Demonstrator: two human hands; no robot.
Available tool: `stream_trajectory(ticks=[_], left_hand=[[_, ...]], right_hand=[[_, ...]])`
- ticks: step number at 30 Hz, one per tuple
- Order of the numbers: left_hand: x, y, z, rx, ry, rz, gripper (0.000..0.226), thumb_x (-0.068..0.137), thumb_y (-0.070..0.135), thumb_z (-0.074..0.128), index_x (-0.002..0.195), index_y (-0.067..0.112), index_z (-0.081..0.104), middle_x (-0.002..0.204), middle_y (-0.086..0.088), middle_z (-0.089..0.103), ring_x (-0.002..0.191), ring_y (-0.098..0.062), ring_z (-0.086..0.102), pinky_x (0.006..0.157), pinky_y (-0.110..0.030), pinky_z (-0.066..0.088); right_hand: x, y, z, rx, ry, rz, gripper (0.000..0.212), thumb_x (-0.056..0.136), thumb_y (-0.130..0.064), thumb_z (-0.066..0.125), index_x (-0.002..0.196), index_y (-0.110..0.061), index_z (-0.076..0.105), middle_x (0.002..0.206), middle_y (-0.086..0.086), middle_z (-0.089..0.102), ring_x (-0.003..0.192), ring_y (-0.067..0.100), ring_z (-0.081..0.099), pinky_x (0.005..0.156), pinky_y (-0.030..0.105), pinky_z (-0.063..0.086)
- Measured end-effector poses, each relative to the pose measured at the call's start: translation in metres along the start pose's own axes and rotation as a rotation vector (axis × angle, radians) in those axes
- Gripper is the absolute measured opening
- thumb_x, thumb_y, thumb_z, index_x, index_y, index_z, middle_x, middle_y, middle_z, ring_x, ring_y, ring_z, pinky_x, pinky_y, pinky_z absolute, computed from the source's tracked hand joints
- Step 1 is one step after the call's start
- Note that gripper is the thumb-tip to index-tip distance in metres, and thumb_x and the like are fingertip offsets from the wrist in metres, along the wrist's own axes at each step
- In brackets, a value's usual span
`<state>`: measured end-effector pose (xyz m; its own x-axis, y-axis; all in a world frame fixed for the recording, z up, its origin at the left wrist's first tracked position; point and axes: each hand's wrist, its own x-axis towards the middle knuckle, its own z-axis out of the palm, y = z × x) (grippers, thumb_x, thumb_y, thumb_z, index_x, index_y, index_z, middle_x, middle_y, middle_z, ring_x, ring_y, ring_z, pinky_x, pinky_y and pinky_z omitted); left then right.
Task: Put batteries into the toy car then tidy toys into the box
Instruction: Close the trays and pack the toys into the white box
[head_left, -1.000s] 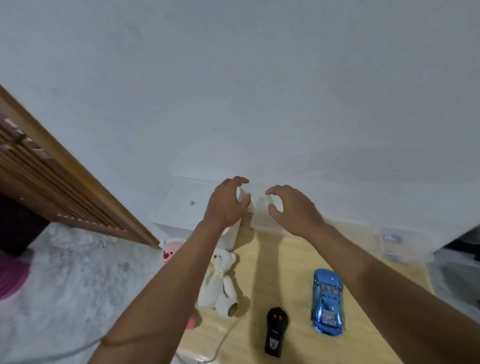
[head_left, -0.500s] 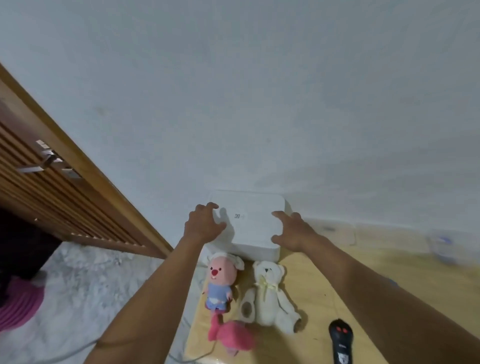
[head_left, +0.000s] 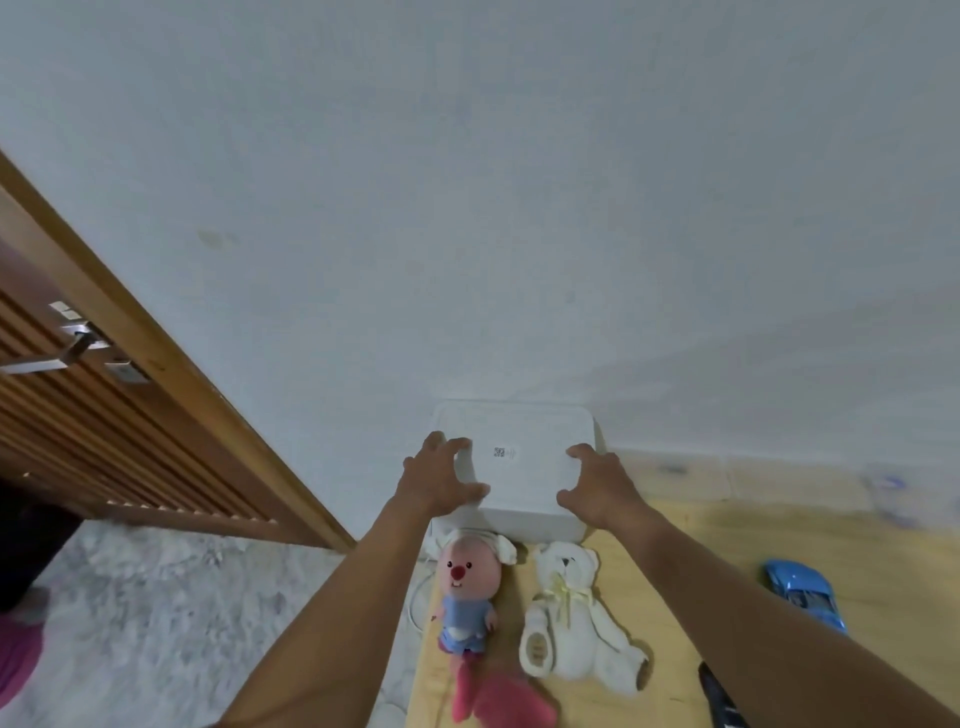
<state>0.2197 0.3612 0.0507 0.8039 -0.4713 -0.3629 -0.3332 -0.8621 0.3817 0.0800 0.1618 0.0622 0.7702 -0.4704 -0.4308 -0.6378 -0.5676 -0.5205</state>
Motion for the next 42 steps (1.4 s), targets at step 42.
stream_trajectory(ticks=[42], left_hand=[[-0.031,0.006,-0.02,-0.084,0.121,0.029,0.094,0.077,0.064,0.08,0.157,0.038,0.037,0.17,-0.002,0.016,0.149,-0.036,0.03,0.119,-0.05,0.027]], right_hand=[[-0.017,-0.006,0.013,-0.033,0.288,-0.127,0.066,0.091,-0.056,0.062,0.151,-0.037,0.041,0.155,-0.011,0.036,0.13,0.032,0.035,0.094,0.034,0.043]])
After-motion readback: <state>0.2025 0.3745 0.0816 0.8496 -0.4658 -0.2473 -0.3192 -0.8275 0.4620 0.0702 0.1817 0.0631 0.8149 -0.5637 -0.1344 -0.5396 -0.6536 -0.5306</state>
